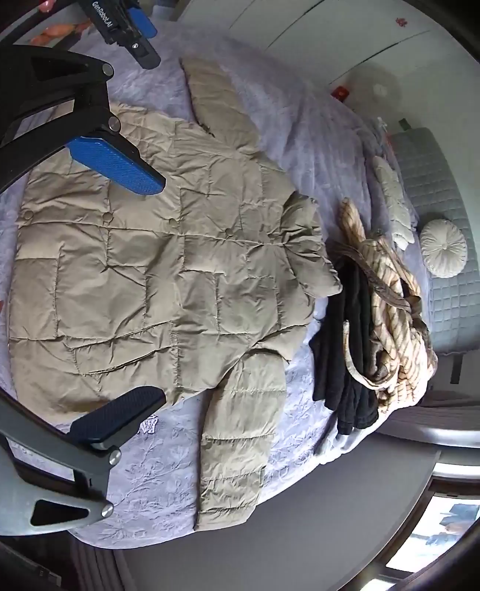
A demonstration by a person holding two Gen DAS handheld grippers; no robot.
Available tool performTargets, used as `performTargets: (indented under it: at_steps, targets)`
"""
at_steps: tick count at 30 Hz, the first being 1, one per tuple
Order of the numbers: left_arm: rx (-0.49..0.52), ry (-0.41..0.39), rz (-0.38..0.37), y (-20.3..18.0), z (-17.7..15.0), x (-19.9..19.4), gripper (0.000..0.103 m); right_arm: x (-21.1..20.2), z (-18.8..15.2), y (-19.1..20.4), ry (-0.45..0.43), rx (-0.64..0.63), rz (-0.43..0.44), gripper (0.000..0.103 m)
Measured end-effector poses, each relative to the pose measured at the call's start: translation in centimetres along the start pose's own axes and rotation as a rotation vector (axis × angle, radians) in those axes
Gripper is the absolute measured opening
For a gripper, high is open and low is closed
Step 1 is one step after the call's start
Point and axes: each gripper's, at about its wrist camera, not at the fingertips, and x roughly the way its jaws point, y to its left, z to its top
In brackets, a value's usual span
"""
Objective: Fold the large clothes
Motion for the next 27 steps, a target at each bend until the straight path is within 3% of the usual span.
performTargets:
  at_steps: [11,27]
  targets:
    - [0.033,-0.022,0.041,0.3,0.5,-1.0,0.103,1.6,1.3,-1.0,0.01,-0.008,-0.002,0.103]
    - [0.037,-0.022,0.036,0.2,0.8,-1.4,0.103,3.1,2.6,-1.7,0.022,-0.014,0.0,0.103]
